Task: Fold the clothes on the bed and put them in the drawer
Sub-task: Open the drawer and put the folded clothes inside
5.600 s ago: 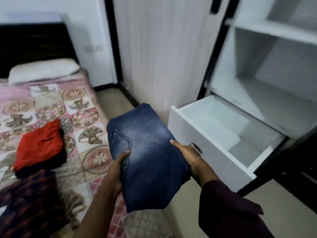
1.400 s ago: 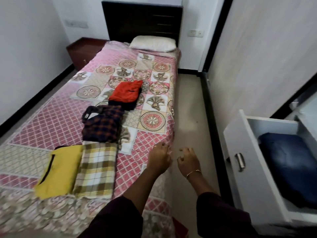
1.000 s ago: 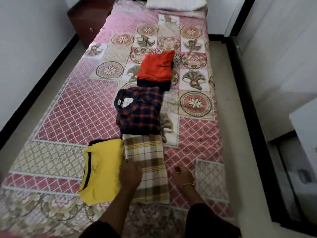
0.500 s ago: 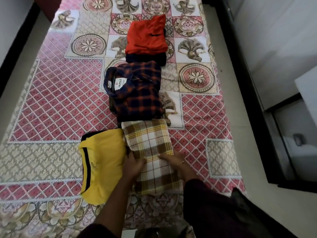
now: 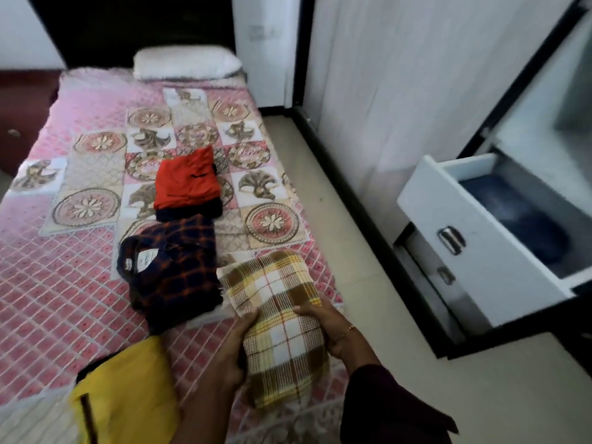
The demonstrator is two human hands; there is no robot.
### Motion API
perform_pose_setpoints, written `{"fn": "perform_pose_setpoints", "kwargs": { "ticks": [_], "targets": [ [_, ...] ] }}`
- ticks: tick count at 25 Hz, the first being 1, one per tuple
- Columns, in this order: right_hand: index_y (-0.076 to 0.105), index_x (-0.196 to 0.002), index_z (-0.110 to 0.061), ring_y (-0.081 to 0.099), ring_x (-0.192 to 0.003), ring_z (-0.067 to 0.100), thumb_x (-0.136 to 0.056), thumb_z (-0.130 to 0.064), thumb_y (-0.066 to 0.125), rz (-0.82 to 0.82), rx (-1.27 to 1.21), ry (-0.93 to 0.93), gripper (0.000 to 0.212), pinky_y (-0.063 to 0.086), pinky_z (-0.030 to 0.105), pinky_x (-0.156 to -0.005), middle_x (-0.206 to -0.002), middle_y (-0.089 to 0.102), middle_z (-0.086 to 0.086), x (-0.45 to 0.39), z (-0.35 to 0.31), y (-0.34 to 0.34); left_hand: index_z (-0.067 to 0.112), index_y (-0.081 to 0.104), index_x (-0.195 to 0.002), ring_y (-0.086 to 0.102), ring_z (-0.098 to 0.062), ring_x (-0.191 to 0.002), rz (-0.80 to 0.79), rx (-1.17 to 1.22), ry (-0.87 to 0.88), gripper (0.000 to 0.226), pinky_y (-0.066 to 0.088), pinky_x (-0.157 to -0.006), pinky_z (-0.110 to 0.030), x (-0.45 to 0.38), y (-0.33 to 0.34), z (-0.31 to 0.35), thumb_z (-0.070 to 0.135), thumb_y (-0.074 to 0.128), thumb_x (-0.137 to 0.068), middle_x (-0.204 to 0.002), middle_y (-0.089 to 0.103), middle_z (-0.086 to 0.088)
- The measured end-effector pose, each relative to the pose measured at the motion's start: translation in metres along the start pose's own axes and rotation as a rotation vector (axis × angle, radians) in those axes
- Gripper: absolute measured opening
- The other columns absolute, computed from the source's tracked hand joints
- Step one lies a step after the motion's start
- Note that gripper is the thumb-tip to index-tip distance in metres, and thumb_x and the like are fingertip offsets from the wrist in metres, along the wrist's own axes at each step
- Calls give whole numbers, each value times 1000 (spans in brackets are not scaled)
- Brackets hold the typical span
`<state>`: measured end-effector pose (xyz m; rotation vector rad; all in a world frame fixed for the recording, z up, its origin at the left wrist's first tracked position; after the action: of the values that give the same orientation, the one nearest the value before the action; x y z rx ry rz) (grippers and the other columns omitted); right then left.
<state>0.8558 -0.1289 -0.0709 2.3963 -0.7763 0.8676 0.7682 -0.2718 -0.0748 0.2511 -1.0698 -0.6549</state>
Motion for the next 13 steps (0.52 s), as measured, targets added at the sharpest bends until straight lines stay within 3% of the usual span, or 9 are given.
{"fn": "perform_pose_setpoints", "kwargs": {
  "ticks": [3, 6, 9, 11, 13],
  "targets": [
    [61, -116, -8, 67, -98, 32, -74, -19, 73, 95, -26, -113, 45, 55, 39, -81, -105, 70, 15, 41, -42, -58, 1, 54, -125, 61, -41, -104, -150, -197, 15, 54, 52, -84, -49, 1, 79, 19, 17, 66, -75, -115, 64, -25],
    [64, -112, -10, 68, -96, 25, -81, -16, 70, 226, -21, -268, 32, 53, 36, -87, -100, 73, 8, 88, -84, -126, 2, 47, -126, 66, -38, -94, -288, -478, 174, 72, 57, -71, -44, -2, 172, 42, 0, 78, -61, -108, 66, -23],
    [62, -116, -9, 66, -103, 24, -69, -17, 81, 286, -7, -438, 51, 51, 36, -92, -108, 71, 7, 120, -121, -192, 27, 42, -122, 67, -32, -93, -402, -684, 324, 79, 58, -66, -38, -5, 273, 47, -11, 76, -62, -111, 63, -15],
    [59, -121, -7, 64, -106, 29, -54, -18, 89, 262, 12, -497, 74, 50, 44, -95, -112, 68, 12, 136, -146, -233, 27, 35, -131, 66, -32, -94, -449, -785, 418, 87, 57, -69, -40, -13, 330, 43, -13, 72, -64, -114, 60, -14],
    [59, -119, -4, 66, -99, 27, -61, -4, 84, 282, 9, -533, 63, 54, 36, -85, -110, 69, 15, 154, -173, -280, 25, 28, -137, 63, -31, -98, -457, -869, 516, 88, 56, -74, -43, -21, 387, 39, -8, 69, -67, -115, 57, -10]
  ]
}}
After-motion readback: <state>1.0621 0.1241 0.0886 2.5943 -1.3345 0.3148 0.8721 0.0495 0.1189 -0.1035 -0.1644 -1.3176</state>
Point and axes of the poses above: each hand's wrist, its own x-axis away from the middle knuckle, its own y-axis out of the palm, z = x × y, the point moved 4 cm from there along -x, towards the middle knuckle
